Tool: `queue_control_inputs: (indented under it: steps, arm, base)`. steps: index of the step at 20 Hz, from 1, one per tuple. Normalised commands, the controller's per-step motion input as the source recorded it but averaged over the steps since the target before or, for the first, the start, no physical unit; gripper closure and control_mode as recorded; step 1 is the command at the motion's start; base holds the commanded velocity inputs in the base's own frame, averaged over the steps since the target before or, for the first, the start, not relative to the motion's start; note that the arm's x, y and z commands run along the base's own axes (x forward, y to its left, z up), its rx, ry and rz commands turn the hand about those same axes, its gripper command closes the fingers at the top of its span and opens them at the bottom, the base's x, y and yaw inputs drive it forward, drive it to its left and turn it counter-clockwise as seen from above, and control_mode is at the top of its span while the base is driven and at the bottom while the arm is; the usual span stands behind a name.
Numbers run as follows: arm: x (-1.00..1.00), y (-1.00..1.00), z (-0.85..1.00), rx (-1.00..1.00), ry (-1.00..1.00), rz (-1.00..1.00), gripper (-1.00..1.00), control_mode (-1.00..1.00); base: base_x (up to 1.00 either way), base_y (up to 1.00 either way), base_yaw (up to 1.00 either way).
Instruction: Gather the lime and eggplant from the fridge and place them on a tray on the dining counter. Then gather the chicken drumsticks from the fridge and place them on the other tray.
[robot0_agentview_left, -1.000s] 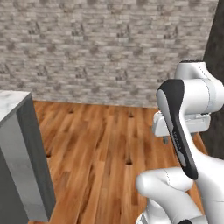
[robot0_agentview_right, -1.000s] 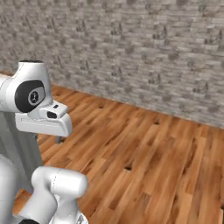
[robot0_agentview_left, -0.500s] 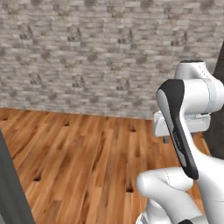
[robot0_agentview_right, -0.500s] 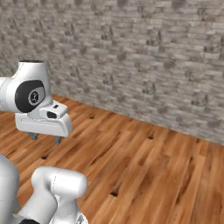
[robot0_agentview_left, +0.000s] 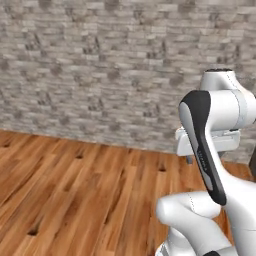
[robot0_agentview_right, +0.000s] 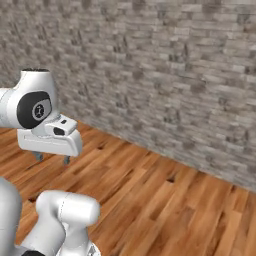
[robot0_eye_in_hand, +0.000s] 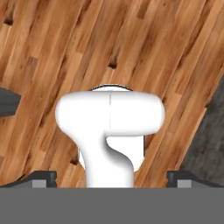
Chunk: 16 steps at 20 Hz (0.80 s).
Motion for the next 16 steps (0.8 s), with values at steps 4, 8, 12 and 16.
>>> queue_control_inputs:
  steps: [4,8,12,16]
  arm:
    - [0.00,0.00,0.00,0.00,0.00,0.00,-1.00,1.00]
    - [0.00,0.00,0.00,0.00,0.00,0.00,-1.00,1.00]
    - [0.00,0.00,0.00,0.00,0.00,0.00,-1.00,1.00]
    - [0.00,0.00,0.00,0.00,0.00,0.00,-1.00,1.00]
  base:
    - [1.00,-0.10,0.50]
    - [1.00,-0.08,0.58]
    - [1.00,-0.08,0.59]
    - [1.00,-0.07,0.60]
